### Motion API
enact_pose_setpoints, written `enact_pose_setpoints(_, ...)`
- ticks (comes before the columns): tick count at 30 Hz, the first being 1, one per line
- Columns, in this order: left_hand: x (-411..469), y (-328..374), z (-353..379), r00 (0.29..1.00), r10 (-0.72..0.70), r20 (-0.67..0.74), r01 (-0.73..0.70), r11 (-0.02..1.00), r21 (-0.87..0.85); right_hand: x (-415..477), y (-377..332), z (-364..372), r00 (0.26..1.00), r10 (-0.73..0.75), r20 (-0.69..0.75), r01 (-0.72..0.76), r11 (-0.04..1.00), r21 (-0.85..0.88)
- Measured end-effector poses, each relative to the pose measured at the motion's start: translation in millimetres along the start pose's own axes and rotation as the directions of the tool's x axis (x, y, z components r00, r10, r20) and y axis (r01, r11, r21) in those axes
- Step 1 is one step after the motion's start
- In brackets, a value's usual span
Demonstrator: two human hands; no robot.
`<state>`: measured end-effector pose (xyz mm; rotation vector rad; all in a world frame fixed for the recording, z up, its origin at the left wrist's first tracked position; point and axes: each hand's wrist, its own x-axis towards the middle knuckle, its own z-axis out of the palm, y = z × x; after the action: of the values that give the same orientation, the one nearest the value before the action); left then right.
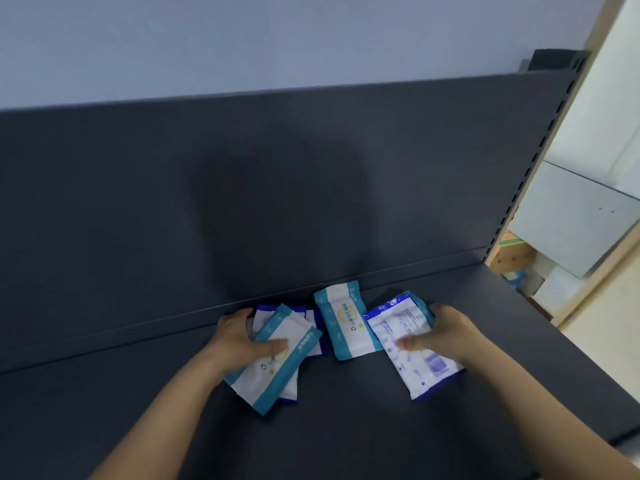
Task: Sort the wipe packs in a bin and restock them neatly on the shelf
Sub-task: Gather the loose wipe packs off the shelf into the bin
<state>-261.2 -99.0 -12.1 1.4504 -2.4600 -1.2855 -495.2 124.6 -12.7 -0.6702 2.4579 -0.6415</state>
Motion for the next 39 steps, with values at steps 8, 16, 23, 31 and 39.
enact_pose_setpoints(8,-9,-8,6,0.998,0.056,0.040,-0.046,0.975,-0.216,-22,-23,-3,0.992,-0.105,0.067,0.062,0.882,0.467)
enact_pose_setpoints(16,-23,-31,-4,0.995,0.095,-0.009,-0.095,0.987,-0.126,-2,-67,52,0.998,-0.004,0.062,-0.003,0.994,0.107)
enact_pose_setpoints(23,-44,-44,-10,0.996,0.061,0.059,-0.053,0.988,-0.143,-12,-84,64,0.999,-0.001,-0.049,0.008,0.989,0.150)
enact_pose_setpoints(31,-90,-45,-9,0.980,0.030,-0.195,-0.061,0.985,-0.159,-24,-80,76,0.985,-0.140,0.105,0.111,0.964,0.242)
enact_pose_setpoints(39,-185,-44,-18,0.760,-0.153,-0.632,0.046,0.982,-0.182,-72,-100,78,0.874,-0.455,0.174,0.405,0.877,0.260)
